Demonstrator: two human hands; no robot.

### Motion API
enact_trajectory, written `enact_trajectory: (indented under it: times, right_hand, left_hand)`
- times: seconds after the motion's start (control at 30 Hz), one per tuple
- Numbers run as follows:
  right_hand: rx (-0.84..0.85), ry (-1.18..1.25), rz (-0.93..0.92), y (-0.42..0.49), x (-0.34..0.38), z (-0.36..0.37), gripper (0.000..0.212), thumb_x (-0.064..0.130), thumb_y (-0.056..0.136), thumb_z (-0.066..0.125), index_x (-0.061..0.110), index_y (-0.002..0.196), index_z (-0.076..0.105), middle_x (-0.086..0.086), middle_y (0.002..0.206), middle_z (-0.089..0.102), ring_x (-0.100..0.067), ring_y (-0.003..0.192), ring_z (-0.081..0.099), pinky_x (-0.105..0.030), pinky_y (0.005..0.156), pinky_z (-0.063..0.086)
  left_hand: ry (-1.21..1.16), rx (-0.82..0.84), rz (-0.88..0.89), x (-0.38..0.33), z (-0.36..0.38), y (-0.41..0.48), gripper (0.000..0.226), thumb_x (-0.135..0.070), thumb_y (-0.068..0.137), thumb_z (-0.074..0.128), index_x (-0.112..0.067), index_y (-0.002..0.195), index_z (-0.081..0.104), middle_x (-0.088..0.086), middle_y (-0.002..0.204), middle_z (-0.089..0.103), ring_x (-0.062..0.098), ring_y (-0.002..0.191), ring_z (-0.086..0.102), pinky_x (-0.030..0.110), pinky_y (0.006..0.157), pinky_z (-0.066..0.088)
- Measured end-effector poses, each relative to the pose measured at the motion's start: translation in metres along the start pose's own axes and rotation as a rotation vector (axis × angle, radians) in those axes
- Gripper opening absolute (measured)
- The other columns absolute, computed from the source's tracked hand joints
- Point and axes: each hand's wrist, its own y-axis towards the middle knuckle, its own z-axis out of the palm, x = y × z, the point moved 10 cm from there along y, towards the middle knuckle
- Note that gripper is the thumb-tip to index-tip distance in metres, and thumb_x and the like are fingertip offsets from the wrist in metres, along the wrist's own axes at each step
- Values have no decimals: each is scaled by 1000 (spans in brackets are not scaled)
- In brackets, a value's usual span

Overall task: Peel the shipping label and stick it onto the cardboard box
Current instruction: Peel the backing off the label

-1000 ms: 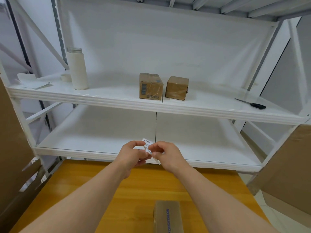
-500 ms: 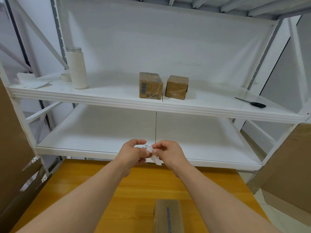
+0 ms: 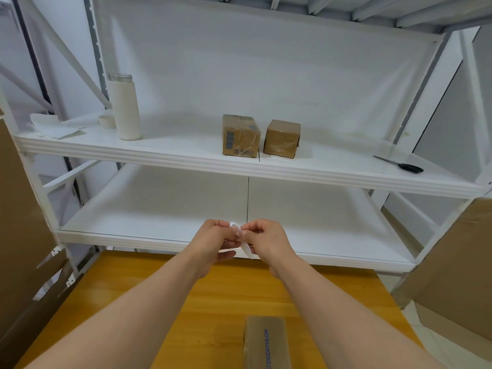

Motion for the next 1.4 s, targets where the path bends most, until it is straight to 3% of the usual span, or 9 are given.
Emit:
enact_trajectory:
  times: [0.2,0.37,0.6,0.73,0.9,1.03,1.13,1.27,1.4]
  right_hand:
    - [-40,-14,-19,3,6,-4,9,16,91,66,21,90,73,-1,95,74,-20,93,68,-40,88,59]
    - [-65,-2,-9,4,7,-7,15,13,92,64,25,85,69,0,97,71,-21,94,67,-42,91,58]
    - [-32,80,75,-2,1,-3,8,11,93,61,18,94,66,-6,107,70,-13,73,67,-33,73,59]
    - [20,69,82,-4,-1,5,6,15,93,62,17,91,68,-6,112,72,-16,81,72,-25,66,56]
    - [80,68,72,-8,-2,11,19,27,84,75,11,94,72,-6,103,73,-20,89,69,-34,77,57]
    - [42,53,73,-6,-6,9,10,17,84,76,14,92,72,-6,100,73,-27,98,69,-35,80,58]
    - [-5,55,94,-2,-8,5,2,12,85,72,14,84,70,-8,100,72,-28,98,69,-38,82,59]
    - [-31,50,82,-1,-5,3,9,14,86,70,16,77,69,-7,97,72,-27,95,69,-37,79,60]
    - [-21,69,85,-2,-5,4,6,17,88,69,15,83,71,-7,96,73,-25,96,69,-33,75,59]
  left_hand:
    - [-10,28,-43,4,3,0,13,-19,93,65,-6,92,64,8,82,61,21,78,62,37,75,57]
    - [-5,-19,-58,8,-6,2,16,-10,96,62,1,107,66,13,92,72,21,82,68,33,69,57]
    - [-41,-85,-40,9,-13,1,8,-4,98,55,-3,99,63,17,94,74,26,81,70,35,69,58]
    - [-60,-103,-37,8,-14,2,10,-3,98,55,-4,97,65,17,93,73,26,79,65,34,69,58]
    - [-124,-113,-57,11,-17,4,10,-2,97,57,-3,98,67,13,86,72,24,76,65,34,67,56]
    - [-117,-122,-71,12,-17,5,11,-3,97,57,-3,102,66,18,100,72,26,82,66,34,66,56]
    - [-120,-114,-71,11,-15,4,13,-9,99,55,-3,105,66,20,105,73,26,83,68,35,70,58]
    - [-29,-9,-91,11,-2,-2,35,-44,93,62,-14,110,68,7,104,74,23,99,70,39,82,57]
    - [47,14,-73,9,3,-5,36,-35,88,72,-9,113,65,10,111,73,26,104,68,38,81,56]
